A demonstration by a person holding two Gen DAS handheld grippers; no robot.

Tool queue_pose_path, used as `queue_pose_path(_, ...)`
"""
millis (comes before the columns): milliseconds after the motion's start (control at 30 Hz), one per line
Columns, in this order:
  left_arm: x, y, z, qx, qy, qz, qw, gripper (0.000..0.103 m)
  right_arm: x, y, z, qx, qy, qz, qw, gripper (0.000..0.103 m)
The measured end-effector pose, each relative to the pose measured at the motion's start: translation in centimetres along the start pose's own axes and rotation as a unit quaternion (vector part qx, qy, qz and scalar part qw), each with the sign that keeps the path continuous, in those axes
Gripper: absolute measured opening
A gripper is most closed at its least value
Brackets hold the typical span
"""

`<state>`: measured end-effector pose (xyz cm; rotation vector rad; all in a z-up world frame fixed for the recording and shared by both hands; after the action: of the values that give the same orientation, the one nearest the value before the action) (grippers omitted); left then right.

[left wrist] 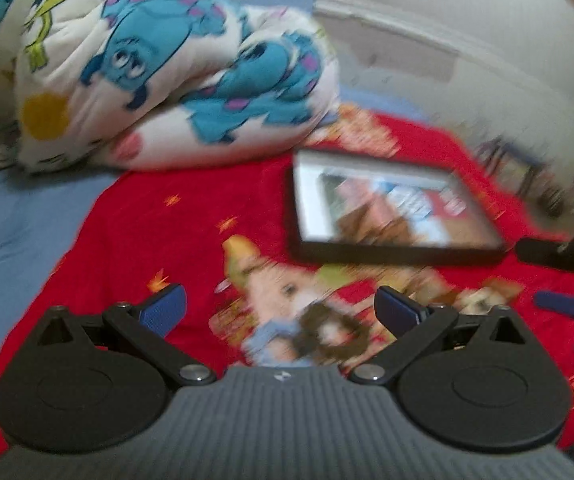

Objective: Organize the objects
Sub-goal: 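Grasp the blue scrunchie with the left tool while the right tool grasps the brown scrunchie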

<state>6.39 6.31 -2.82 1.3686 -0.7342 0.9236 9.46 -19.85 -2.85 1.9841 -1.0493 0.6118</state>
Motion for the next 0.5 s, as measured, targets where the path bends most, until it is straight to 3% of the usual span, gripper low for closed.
queue_pose_path(200,-2.4,-2.3,-0.9,0.007,0.027,-0.057,0.998,0.095,-4.6,-3.3,-2.5,0.049,0.001,-0.074,0.996,0.097)
queue_pose_path(367,-4.5,-4.4,-0.7,0.019,0.017,-0.105,0.9941,0.085,-7.0,-6.1,-2.6,0.047,0.008,-0.121,0.992,0.077)
queue_pose_path(500,-5.7,-6.1,-0.9,0.033,0.024,-0.136,0.9898,0.072,-7.9,-8.0,-2.5,0.042,-0.001,-0.138,0.99,0.076)
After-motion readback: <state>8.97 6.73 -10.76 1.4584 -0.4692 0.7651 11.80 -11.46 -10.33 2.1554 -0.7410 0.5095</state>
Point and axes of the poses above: each gripper's, at about its wrist camera, not at the fingertips, and y roughly against the way its jaws point, z to its right, x to its top, the point moved 8 cm from there along -y, roughly the way its jaws point, and after that the axes turned 11 degrees about z, right-handed, at the moved point
